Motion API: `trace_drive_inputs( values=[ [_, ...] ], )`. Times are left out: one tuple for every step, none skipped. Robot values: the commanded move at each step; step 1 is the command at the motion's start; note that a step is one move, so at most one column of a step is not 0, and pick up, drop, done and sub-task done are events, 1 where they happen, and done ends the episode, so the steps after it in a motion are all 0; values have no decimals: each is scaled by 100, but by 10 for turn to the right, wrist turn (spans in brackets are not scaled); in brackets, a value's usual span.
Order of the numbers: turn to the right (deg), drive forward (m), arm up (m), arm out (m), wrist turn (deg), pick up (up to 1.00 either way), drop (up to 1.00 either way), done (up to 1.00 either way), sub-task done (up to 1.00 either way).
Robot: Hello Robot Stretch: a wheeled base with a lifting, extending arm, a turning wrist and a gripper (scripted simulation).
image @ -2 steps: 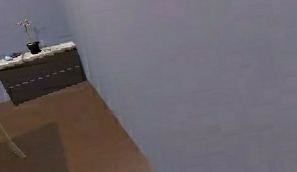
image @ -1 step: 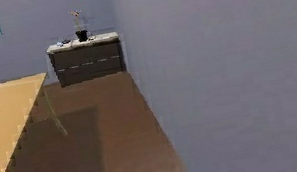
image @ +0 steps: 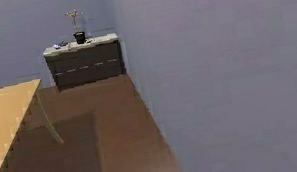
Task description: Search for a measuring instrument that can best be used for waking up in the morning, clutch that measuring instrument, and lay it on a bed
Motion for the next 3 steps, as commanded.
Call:
trace_drive_inputs(
  values=[
    [-300,0,0,0,0,0,0,0,0],
    [0,55,0,0,0,0,0,0,0],
    [-450,0,0,0,0,0,0,0,0]
  ],
)
